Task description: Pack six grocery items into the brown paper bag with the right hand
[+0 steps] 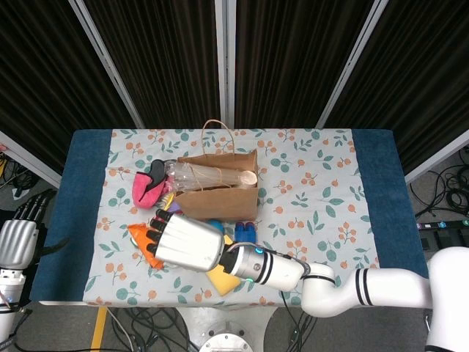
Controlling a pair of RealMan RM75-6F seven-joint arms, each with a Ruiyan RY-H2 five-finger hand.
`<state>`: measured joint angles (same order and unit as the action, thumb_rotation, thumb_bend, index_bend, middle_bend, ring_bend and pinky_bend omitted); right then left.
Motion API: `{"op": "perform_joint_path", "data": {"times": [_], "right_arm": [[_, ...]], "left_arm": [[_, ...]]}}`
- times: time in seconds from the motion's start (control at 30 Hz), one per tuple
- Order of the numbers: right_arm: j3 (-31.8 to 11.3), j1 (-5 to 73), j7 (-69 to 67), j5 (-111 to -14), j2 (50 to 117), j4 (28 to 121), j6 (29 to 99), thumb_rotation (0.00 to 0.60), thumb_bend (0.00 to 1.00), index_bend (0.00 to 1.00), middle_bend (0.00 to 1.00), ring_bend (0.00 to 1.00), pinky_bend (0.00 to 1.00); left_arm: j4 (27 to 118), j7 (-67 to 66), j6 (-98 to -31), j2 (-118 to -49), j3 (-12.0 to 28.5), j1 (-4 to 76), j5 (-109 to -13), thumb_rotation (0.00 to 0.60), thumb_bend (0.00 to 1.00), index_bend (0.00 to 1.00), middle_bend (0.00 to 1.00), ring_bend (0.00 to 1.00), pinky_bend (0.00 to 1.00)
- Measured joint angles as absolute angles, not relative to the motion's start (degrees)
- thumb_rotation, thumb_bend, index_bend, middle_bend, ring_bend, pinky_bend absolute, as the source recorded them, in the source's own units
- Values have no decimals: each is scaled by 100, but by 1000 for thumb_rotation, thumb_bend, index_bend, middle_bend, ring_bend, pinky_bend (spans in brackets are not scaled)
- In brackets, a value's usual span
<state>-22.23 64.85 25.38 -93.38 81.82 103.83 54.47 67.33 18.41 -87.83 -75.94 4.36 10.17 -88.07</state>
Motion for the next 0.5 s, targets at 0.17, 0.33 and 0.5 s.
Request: {"op": "perform_joint_path", "data": {"times": [0.17,0.33,0.5], "right_arm": [[-2718,6271,2657,-9004,7543,10607,5795,600,312,755,632,530,498],[-2821,5934,2489,-8605,7205,10467,6159,600,311,755,632,530,498],[-2701,5661,2040,-8199,7176,10134,6289,600,314,755,632,530,498]], "left_arm": [[6840,1758,-8748,-7548,440,1068,-8842,600,141,146,199,148,225],[6927,1660,-8675,-7528,427,1130,-8879,600,142,146,199,148,225],[7021,1657,-8615,-7503,405,1174,-8911,600,142,146,199,148,225]]}}
